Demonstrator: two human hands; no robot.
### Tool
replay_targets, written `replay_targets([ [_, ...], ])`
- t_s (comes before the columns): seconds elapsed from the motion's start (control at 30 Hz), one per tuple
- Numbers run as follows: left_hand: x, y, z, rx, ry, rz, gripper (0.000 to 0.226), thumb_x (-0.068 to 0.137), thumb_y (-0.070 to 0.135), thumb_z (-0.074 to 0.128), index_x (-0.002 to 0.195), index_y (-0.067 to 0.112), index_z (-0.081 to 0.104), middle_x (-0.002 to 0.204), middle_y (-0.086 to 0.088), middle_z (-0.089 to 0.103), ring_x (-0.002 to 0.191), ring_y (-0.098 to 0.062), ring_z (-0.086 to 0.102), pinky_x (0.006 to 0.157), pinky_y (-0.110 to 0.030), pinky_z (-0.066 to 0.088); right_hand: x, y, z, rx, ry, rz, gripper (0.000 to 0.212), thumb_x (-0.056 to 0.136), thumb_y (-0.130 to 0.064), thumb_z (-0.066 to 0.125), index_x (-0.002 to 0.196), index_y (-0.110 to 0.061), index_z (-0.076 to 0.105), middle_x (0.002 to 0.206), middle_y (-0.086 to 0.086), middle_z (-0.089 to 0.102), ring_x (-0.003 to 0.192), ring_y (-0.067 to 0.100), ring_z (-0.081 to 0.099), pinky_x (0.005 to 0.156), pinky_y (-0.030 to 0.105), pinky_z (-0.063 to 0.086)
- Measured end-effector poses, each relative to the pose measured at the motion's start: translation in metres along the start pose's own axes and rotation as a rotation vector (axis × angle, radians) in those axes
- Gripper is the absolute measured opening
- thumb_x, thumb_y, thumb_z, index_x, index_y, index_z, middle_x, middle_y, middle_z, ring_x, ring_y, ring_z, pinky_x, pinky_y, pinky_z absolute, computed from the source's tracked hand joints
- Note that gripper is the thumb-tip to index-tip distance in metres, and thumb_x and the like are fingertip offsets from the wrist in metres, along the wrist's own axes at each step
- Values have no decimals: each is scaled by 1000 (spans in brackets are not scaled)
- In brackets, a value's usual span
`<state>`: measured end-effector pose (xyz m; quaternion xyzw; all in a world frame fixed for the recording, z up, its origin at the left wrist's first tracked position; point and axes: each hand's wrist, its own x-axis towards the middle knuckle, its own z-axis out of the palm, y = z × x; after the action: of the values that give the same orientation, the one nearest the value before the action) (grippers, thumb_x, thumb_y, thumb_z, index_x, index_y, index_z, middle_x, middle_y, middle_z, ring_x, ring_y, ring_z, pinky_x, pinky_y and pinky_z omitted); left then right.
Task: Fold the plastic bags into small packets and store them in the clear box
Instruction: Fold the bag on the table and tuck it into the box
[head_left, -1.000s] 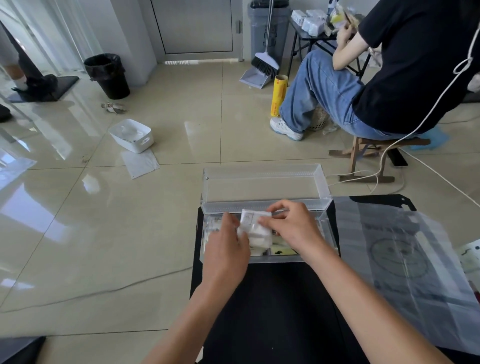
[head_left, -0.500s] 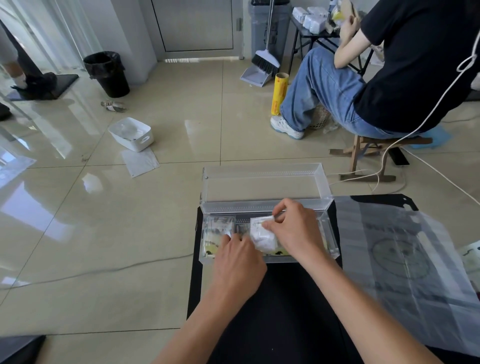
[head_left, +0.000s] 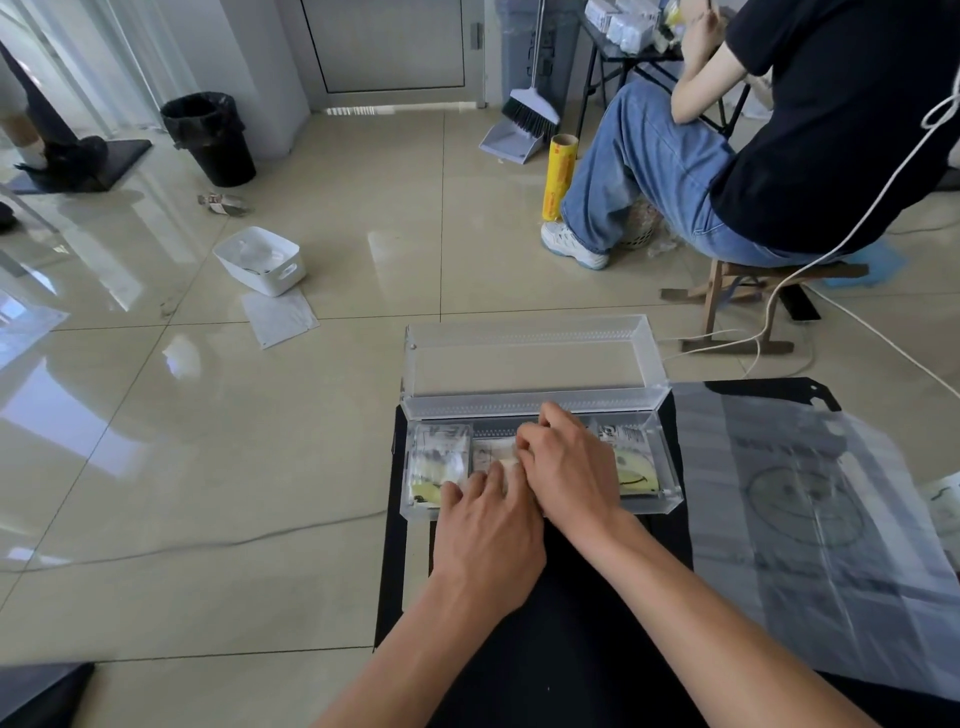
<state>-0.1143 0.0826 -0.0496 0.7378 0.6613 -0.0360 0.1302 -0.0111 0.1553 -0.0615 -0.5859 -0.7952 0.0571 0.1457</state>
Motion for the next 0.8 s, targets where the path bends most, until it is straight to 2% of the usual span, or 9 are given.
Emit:
replay_targets([
  [0.1,2,-1,3,-29,-112,-9,97,77,47,-19,158,20,27,168,-9,26,154,-28,26,115,-53,25,2,2,-1,9,-63,-7,12,99,-24,63,91,-19,70,91,-4,61,77,23,67,58,30,46],
  [0.17,4,-3,2,-72,-104,-33,89,82,49,-13,155,25,33,163,-3,30,149,-24,31,114,-53,25,5,1,-3,17,-71,-17,8,99,-24,62,97,-21,69,95,-5,66,82,23,69,62,31,48],
  [0.23,4,-3,1,-64,-99,-36,67,95,47,4,148,28,41,153,2,37,142,-22,35,109,-53,28,6,0,-1,-4,-82,-7,10,99,-22,61,97,-22,70,95,-5,68,83,24,70,63,33,51],
  [0.3,5,-2,-1,-76,-135,-51,53,104,44,19,149,28,40,154,2,37,145,-23,33,112,-56,24,8,-2,0,-48,-91,13,16,99,-24,59,93,-21,73,91,-4,67,81,24,70,63,33,53],
  [0.4,6,3,-4,-110,-251,-89,62,106,44,18,165,25,9,173,-4,11,160,-24,10,122,-62,2,9,-4,4,-118,-72,21,20,99,-23,58,85,-20,73,86,-4,65,76,23,70,58,30,46],
  [0.47,5,6,-4,-108,-277,-94,66,106,44,17,166,23,-2,174,-6,3,161,-24,4,123,-63,-5,10,-6,4,-164,-91,19,21,100,-19,55,89,-19,72,91,-3,67,80,23,70,60,29,38],
  [0.6,5,4,-4,-116,-262,-89,65,105,42,19,166,26,3,175,-4,3,161,-21,3,122,-64,-5,13,-11,5,-224,-135,51,21,103,-13,50,103,-16,70,106,1,70,93,26,72,65,30,38],
  [0.73,9,3,-5,-72,-330,-80,68,106,43,24,166,25,-1,175,-3,-4,161,-20,-4,122,-65,-6,16,-15,3,-213,-182,95,18,101,-11,52,103,-16,69,108,3,72,96,27,72,68,33,46],
  [0.8,8,2,-11,-102,-323,-67,70,104,37,32,166,22,2,174,-8,-1,161,-22,-1,122,-66,-3,17,-14,-2,-175,-186,106,17,99,-14,56,102,-18,72,107,3,73,97,27,73,70,32,49],
])
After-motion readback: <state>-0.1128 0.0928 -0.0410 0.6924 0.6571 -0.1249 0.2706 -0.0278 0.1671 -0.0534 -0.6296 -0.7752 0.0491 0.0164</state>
